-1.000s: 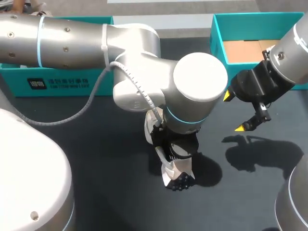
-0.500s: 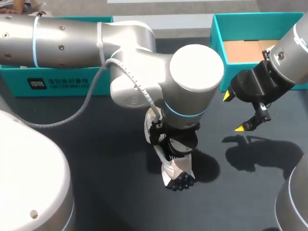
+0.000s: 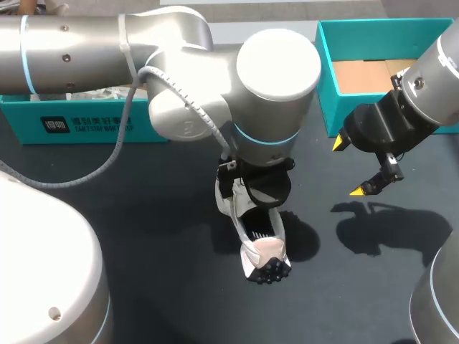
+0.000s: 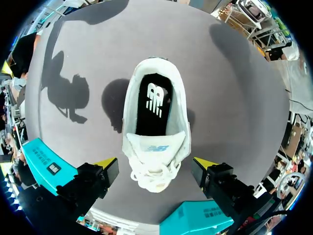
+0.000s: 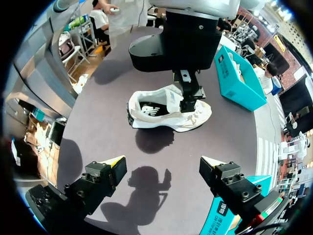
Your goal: Take the shoe out of the shoebox, open the shoe tongue, remove and reinsert the insole, then place the shoe into the shoebox
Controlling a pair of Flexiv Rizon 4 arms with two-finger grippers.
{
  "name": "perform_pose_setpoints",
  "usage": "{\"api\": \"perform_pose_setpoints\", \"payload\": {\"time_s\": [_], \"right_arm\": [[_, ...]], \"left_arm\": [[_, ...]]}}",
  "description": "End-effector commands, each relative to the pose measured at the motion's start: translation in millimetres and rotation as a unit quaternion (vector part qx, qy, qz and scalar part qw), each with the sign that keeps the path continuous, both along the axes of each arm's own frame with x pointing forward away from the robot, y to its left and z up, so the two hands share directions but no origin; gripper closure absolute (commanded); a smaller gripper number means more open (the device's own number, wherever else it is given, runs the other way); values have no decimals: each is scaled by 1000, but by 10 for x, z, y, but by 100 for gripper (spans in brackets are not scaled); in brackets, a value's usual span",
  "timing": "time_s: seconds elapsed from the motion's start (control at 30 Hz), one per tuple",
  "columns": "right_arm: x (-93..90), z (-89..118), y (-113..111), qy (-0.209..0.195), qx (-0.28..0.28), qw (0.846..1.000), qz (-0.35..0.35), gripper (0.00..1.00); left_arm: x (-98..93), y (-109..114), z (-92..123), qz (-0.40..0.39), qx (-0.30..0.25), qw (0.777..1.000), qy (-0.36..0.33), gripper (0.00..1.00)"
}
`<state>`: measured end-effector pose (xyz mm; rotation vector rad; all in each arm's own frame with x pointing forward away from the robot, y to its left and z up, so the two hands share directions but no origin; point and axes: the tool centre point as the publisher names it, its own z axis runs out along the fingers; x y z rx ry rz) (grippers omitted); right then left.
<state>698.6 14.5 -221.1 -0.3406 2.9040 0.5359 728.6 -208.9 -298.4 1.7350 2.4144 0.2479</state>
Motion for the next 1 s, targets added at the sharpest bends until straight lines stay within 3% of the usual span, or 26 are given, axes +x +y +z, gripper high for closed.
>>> {"api": "perform_pose_setpoints", "payload": {"time_s": [0.03,0.13,0.17,0.2,0.27,0.3,0.33,0.53,1.0], "right_arm": [[-3,-10,9,0,-1,1000,-1,0],[-3,-10,9,0,-1,1000,-1,0],[-3,-10,9,0,-1,1000,-1,0],[-3,-10,9,0,-1,1000,-1,0],[-3,-10,9,0,-1,1000,-1,0],[-3,-10,9,0,-1,1000,-1,0],[-3,-10,9,0,-1,1000,-1,0],[-3,-10,9,0,-1,1000,-1,0],[-3,-10,9,0,-1,1000,-1,0]], "left_arm": [[76,82,48,3,0,1000,1,0],[123,85,-15,6,11,1000,3,0],[130,84,-33,5,11,1000,2,9],[136,80,-54,5,13,1000,3,36],[139,68,-86,4,14,1000,4,41],[139,61,-104,4,14,1000,6,58],[143,52,-121,4,14,1000,7,62],[124,17,-201,2,9,1000,23,71],[-62,-25,-299,-16,4,999,44,73]]}}
